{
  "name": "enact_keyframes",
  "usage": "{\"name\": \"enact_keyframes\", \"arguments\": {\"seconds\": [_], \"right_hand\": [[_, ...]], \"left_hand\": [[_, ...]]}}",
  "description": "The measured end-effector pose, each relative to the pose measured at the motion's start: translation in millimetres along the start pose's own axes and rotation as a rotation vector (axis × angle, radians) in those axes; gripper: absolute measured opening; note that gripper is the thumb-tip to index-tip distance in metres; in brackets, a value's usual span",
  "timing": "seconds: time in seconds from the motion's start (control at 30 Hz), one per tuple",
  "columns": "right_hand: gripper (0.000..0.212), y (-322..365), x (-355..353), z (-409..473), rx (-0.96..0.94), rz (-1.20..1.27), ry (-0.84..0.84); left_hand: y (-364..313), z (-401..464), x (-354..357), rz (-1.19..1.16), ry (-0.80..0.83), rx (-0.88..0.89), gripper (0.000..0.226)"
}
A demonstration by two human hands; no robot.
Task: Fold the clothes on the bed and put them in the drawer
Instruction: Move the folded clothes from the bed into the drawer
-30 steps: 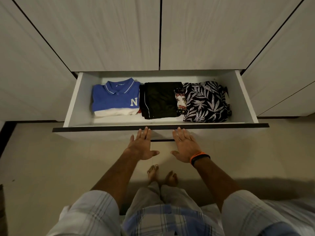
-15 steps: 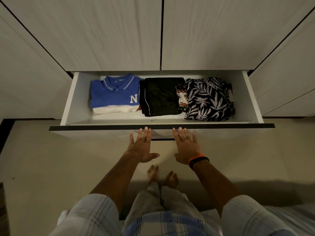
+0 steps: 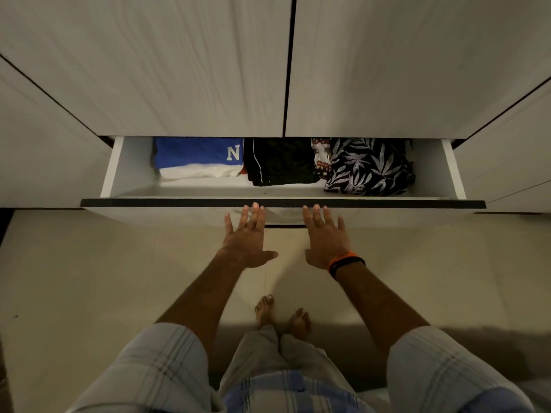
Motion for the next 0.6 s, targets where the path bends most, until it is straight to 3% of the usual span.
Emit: {"name": "enact_keyframes", "arguments": {"seconds": [0.27,0.6], "right_hand": [[0.099,-8.5,-37.7,54.9,0.007,-0.009,-0.051],[0.096,-20.8,-66.2,111.0,-0.009,0.032,-0.102]], "left_hand": [[15.6,51.2,-34.8,-0.005,-0.057,-0.004,0.113],[25.4,102.6,-69.8,-0.081,-0.011,-0.065,0.115]]}}
Point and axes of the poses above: each hand's wrist, its own z-axis towards the middle knuckle, its own x-axis out of the palm, y = z × x, the point moved 6 cm from there along z, towards the middle knuckle, and after that the axes turned 2 degrees about z, right-handed, at the moved point
